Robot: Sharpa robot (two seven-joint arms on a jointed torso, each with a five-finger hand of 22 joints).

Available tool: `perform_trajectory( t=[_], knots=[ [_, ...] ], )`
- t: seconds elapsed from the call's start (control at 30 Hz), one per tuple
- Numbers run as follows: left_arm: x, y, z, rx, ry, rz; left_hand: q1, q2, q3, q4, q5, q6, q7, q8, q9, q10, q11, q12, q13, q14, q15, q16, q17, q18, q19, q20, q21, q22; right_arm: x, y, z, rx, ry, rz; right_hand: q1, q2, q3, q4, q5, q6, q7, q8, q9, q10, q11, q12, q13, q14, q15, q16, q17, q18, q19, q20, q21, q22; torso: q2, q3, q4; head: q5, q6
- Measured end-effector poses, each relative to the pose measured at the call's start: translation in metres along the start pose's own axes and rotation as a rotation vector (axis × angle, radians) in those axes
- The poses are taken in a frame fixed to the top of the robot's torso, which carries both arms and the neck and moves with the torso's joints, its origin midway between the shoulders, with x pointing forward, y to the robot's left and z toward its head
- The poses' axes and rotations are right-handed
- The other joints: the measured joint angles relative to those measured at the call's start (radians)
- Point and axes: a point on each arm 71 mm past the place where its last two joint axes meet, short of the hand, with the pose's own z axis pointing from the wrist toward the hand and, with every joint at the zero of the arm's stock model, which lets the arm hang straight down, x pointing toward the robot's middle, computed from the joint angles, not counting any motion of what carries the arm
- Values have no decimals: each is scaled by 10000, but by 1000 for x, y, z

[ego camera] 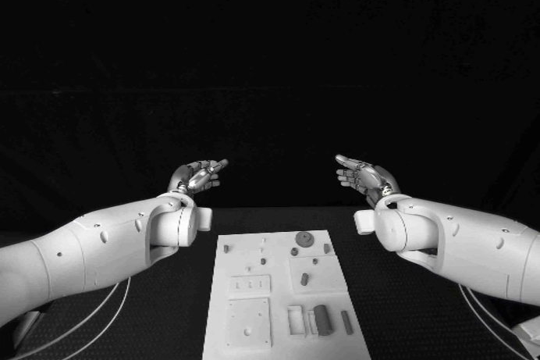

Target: Assemble the parts on the task board

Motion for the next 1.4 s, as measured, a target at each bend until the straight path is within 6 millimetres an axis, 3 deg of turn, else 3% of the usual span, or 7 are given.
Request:
perform_trajectory(
  t=[0.17,0.33,0.43,0.57,0.87,1.13,1.4],
  knots=[
    [-13,-11,18,-296,43,294,160,149,-6,-25,0,194,94,105,88,334,84,133,56,317,25,213,113,0,267,-113,115,96,-13,10,15,410,576,-128,409,-28,166,-254,0,249,20,116,257,285,58,138,52,329,60,161,177,19,337,1,126,672,0,-1,0,0,-1],
    [-18,-16,27,-619,241,426,781,502,187,-549,15,1146,164,528,207,1605,247,719,279,1538,39,873,325,0,1107,-353,493,243,-17,14,22,853,1221,-202,1113,-160,372,-487,0,770,44,382,457,849,86,400,172,1029,138,508,348,334,986,-91,403,1052,1,-2,0,1,-1],
    [-18,-14,24,-773,467,475,1204,744,589,-951,498,1960,269,771,214,2574,273,1135,453,2622,-111,1413,559,232,2003,-530,938,454,-18,12,26,891,1429,-720,1526,-284,455,-569,0,1222,77,589,542,1316,45,627,268,1548,77,747,433,410,1446,-156,569,1127,0,-4,-6,16,-48],
    [-14,-7,16,-961,964,518,1449,802,935,-1378,651,2979,422,1087,213,3771,110,1612,722,3555,-343,1892,895,519,2750,-714,1386,738,-23,-7,28,598,1706,-3560,2094,-433,521,-635,-1,1998,183,920,636,2082,-120,993,419,2336,-127,1096,522,636,2178,-241,808,1135,7,-7,-15,107,-268],
    [-7,-9,9,-872,1605,584,1488,842,1191,-1803,496,3733,231,1086,42,4593,-199,1721,1008,4233,-693,2146,1398,531,3311,-1065,1788,1158,-14,-4,29,-563,2572,-7635,2913,-628,590,-704,-1,3451,409,1416,664,3526,-599,1585,668,4157,-812,1865,700,1250,3903,-441,1342,1138,60,-6,-12,108,-384],
    [5,-8,-7,-832,2326,480,1488,842,1203,-1868,496,3803,231,1056,-1,4643,-180,1645,1035,4247,-679,2145,1472,517,3346,-1100,1814,1206,0,-14,22,-1117,3527,-9875,3251,-704,618,-731,-1,4183,212,1480,528,4485,-956,1803,757,5709,-1502,2523,903,1642,5453,-624,1809,1137,252,7,11,69,-393],
    [20,-8,-30,-707,3175,410,1488,842,1231,-1896,496,3803,231,1026,-32,4642,-179,1597,1034,4247,-679,2104,1496,466,3346,-1100,1814,1225,16,-24,15,-1591,4267,-11487,3605,-875,618,-731,-1,4627,122,1422,268,5302,-1273,1851,763,6859,-2042,2899,1065,2056,6685,-759,2040,1051,613,9,92,-16,-361]
  ],
)
